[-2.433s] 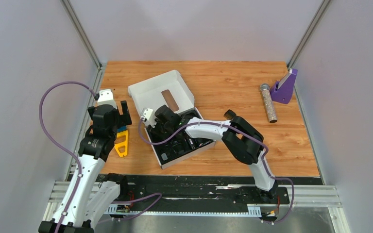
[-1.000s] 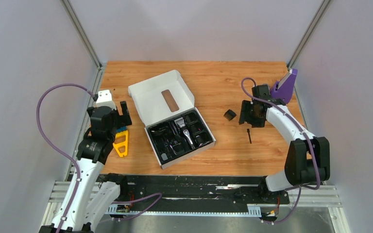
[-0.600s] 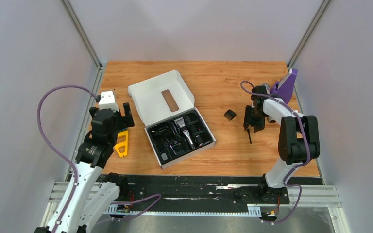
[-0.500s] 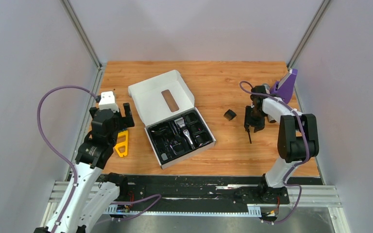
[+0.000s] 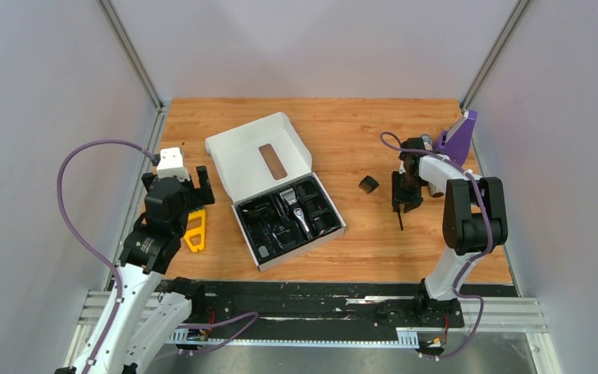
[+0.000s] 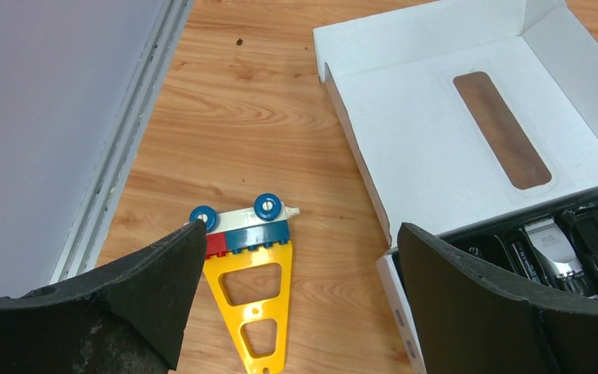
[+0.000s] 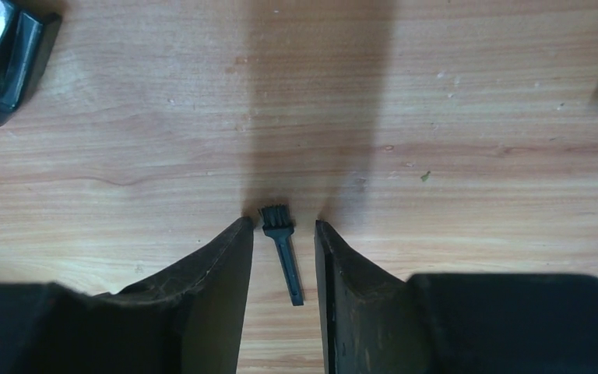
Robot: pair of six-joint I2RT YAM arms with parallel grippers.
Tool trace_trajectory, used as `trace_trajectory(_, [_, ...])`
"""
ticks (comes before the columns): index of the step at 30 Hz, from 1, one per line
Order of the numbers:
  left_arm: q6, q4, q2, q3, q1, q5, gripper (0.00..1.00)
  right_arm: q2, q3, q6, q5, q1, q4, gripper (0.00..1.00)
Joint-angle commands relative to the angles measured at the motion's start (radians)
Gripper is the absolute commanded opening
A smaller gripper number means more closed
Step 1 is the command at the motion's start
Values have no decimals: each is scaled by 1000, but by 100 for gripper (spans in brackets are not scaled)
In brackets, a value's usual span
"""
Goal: Sort the hair-cutting tools
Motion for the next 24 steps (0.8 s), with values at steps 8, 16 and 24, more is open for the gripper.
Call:
trace_trajectory(8, [14,22,-15,30,-4,-14,100,27,-18,-12,-52,30,43,29])
trace_trajectory(16, [13,23,-18,30,-4,-9,100,-12,-33,18,-45,43,21,17])
trace_trajectory(24, [10,24,-18,28,-4,-7,100,-40,-28,75,-75,56,16,8])
